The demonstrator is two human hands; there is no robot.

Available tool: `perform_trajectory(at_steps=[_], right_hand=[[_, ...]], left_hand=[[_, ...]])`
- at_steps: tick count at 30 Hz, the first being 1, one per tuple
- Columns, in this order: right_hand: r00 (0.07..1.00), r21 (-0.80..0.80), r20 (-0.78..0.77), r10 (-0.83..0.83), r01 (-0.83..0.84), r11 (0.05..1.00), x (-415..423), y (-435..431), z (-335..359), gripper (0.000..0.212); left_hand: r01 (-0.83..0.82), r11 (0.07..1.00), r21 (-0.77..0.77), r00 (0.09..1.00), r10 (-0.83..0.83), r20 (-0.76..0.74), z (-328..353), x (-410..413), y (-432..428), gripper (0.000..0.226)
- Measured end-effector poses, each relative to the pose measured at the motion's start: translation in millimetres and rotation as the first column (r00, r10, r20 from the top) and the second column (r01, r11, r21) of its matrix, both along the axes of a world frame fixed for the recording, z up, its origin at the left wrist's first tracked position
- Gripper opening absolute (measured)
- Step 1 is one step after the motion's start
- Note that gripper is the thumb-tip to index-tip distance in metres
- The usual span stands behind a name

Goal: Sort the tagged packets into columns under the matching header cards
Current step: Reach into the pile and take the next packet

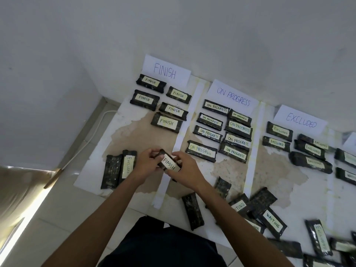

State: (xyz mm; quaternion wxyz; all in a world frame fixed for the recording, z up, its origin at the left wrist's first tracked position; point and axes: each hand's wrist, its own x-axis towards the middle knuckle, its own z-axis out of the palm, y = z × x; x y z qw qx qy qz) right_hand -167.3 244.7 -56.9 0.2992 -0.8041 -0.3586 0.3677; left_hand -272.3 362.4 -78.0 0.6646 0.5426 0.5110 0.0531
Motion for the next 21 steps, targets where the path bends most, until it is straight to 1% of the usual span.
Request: perform_trajectory(at_steps=[2,3,6,9,11,13,15,18,21], right_hand=[[0.972,0.004,0.196,0.126,-0.130,0.992,-4,9,-1,0.053],[0.948,0.003,0.268,0.170,-0.177,0.984,-5,14,-2,0.052],[0.882,-0.037,0.391,0.262,-0.269,0.962,-6,38,0,0.055],[0.839,-0.069,0.427,0.337,-0.342,0.937,-3,70,3,0.056],[0.810,-0.093,0.456,0.368,-0.367,0.925,4,97,3,0.057],[0.751,-0.136,0.524,0.402,-0.393,0.910,13,129,0,0.057],[0.703,-0.156,0.584,0.406,-0.394,0.906,21,159,-5,0.055],[0.705,-0.168,0.584,0.403,-0.381,0.909,29,195,-18,0.050],[0.672,-0.195,0.600,0.434,-0.403,0.894,30,220,-34,0.048]], left_hand=[[-0.036,0.999,-0.005,0.999,0.036,-0.004,0,-3,5,0.024],[-0.049,0.999,-0.003,0.999,0.049,0.001,1,-4,9,0.024],[-0.087,0.996,0.010,0.996,0.087,0.011,4,-8,25,0.026],[-0.115,0.990,0.083,0.993,0.115,0.003,9,-10,51,0.029],[-0.116,0.974,0.195,0.992,0.123,-0.026,12,-10,73,0.028],[-0.096,0.947,0.308,0.989,0.125,-0.077,15,-11,95,0.031],[-0.051,0.922,0.383,0.987,0.105,-0.121,14,-14,114,0.033],[0.005,0.910,0.415,0.984,0.070,-0.166,8,-20,136,0.034],[0.087,0.898,0.432,0.973,0.016,-0.229,-4,-25,149,0.035]])
